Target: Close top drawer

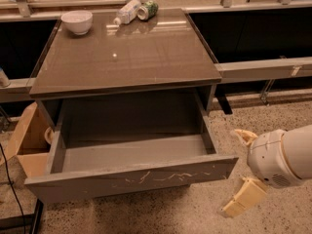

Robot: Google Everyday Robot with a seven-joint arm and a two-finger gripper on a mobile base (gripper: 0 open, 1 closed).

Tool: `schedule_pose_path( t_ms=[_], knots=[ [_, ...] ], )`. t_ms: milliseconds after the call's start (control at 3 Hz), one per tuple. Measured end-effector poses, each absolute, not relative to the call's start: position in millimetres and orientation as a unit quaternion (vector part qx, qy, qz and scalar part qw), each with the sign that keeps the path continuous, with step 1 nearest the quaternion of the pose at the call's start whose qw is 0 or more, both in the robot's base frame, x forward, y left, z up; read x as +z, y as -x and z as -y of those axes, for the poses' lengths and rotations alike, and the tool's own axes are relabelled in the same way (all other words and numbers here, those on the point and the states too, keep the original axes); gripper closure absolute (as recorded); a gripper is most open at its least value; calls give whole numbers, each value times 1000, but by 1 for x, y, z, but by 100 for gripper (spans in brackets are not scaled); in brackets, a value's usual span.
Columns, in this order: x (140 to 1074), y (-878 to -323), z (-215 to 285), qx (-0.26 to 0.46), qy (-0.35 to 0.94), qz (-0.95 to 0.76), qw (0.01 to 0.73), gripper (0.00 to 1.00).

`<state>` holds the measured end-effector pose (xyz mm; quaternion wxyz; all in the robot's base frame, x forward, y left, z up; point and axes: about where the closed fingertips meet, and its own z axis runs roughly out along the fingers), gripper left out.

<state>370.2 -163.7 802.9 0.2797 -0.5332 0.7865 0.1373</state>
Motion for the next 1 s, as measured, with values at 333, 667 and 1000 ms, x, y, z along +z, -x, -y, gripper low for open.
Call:
schedule_pose_path(
  t_ms=[333, 667, 1000],
  knots=[
    [790, -363, 160, 141, 533, -783, 287, 0],
    [766, -352, 158, 152, 521, -784, 302, 18],
    [734, -345, 155, 163, 505, -785, 318, 49]
  ],
)
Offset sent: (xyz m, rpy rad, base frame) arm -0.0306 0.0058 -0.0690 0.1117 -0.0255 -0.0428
